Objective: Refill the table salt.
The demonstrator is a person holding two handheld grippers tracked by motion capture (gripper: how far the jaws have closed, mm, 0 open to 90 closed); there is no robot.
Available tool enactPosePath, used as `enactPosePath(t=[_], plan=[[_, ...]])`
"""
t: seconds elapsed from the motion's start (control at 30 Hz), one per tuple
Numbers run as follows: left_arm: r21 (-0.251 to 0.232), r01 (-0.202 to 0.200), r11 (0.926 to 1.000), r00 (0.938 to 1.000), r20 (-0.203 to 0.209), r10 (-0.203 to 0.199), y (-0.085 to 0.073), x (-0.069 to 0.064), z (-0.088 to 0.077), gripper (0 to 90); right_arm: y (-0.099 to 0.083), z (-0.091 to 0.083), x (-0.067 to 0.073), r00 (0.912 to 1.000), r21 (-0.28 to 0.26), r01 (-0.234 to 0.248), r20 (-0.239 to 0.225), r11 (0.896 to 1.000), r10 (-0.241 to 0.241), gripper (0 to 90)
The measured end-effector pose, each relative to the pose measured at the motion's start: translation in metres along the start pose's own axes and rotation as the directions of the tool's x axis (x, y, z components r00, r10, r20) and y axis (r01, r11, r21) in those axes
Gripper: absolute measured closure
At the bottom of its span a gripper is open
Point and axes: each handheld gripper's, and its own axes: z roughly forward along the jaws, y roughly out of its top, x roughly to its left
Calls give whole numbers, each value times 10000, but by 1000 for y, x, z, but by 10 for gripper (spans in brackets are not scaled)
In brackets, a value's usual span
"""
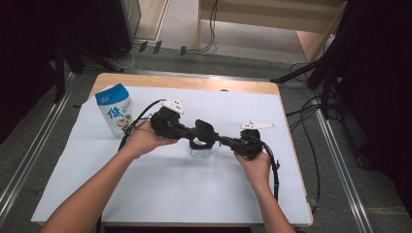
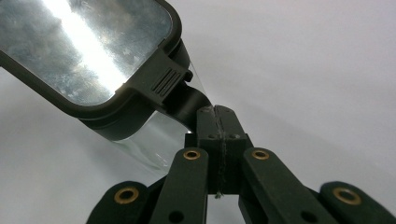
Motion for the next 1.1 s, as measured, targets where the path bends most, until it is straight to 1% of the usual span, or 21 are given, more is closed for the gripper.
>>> enactPosePath(t=[0.17,0.33,0.4,0.43,0.47,0.53,0.6,0.67,0.77,0.87,0.97,1.1], plan=[[30,-45,10000,10000,-40,45,13,-4,4,856,0,0,1,10000,-34,-30,26,10000,30,900],[219,-46,9997,10000,-19,47,24,-7,10,857,-1,0,1,10000,-66,-41,50,10000,41,900],[297,-84,9995,9999,-98,87,27,-7,12,862,-1,0,2,10000,-72,-70,61,9999,71,900],[276,-85,9996,10000,-13,85,29,-7,14,865,-1,0,2,9999,-68,-67,76,10000,68,900],[208,-57,9998,10000,-42,58,30,-8,15,870,-1,0,2,9999,-81,-77,74,9999,78,900],[171,28,9998,10000,53,-29,32,-7,17,873,-1,0,2,9999,-80,-95,81,9999,95,900],[308,8,9995,10000,26,-8,35,-7,21,872,-1,0,2,9999,-87,-121,76,9999,122,900],[311,59,9995,10000,34,-60,37,-7,23,876,-1,0,2,9999,-87,-118,98,9999,119,900],[364,-49,9993,10000,36,48,43,-9,27,878,-1,0,2,9999,-95,-119,112,9999,120,900],[365,-38,9993,9999,124,33,48,-9,32,878,-2,0,3,9998,-120,-133,137,9998,134,900],[318,-38,9995,9998,174,33,50,-10,36,879,-2,0,3,9998,-126,-131,172,9998,133,900],[370,-3,9993,9998,218,-5,50,-9,43,878,-2,0,4,9997,-147,-135,199,9998,138,900]])
